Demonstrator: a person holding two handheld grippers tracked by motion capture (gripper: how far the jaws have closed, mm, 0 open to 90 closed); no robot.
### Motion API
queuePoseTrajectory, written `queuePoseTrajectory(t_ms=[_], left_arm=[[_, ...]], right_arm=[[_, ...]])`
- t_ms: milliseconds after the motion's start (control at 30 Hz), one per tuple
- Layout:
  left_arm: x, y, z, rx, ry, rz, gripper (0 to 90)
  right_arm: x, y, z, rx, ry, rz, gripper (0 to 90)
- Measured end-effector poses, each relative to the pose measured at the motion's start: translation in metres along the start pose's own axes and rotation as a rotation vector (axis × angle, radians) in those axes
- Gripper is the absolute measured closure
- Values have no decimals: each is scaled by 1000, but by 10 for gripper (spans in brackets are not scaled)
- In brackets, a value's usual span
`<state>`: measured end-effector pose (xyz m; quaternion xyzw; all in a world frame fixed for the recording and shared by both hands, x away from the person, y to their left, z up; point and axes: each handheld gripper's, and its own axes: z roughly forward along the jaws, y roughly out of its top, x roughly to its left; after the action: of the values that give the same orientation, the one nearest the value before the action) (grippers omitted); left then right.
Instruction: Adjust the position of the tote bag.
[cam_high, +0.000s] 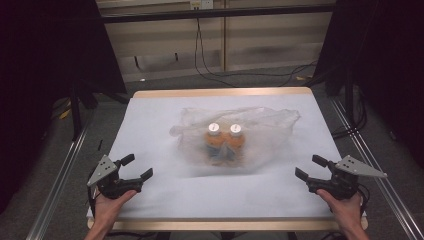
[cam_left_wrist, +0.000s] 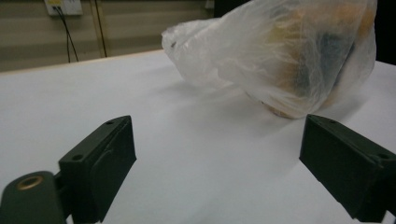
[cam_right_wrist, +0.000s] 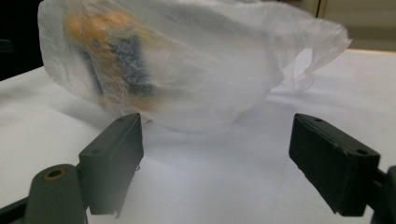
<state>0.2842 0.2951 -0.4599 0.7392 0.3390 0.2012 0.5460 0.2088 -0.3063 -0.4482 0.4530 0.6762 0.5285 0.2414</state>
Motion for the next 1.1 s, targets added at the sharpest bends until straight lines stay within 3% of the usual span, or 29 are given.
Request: queuePoseTrajectory(t_ms=[333, 400, 467, 500, 567, 633, 667, 800, 1000, 1100], left_arm=[[-2, -1, 7, 49, -43, -10, 239], [-2, -1, 8, 63, -35, 5, 277], [-3, 0, 10, 76, -77, 0, 319], [-5, 0, 11, 78, -83, 4, 359], [-10, 1, 13, 93, -89, 21, 360], [-14, 2, 15, 94, -117, 15, 371], [-15, 3, 16, 102, -105, 23, 379], [-16, 7, 20, 99, -136, 25, 401], [-16, 15, 25, 79, -129, 32, 443], [-16, 19, 28, 101, -119, 71, 474]], right_arm=[[-6, 1, 10, 84, 44, 6, 287], [-5, 1, 11, 91, 62, 5, 314], [-6, 2, 13, 100, 67, 4, 346], [-6, 2, 13, 105, 78, 2, 357], [-5, 3, 15, 118, 85, 3, 366], [-4, 4, 16, 121, 97, -2, 377], [-4, 5, 17, 123, 99, -4, 383], [-2, 9, 20, 138, 114, -22, 401], [0, 16, 28, 152, 119, -41, 430], [-1, 21, 31, 156, 121, -39, 467]])
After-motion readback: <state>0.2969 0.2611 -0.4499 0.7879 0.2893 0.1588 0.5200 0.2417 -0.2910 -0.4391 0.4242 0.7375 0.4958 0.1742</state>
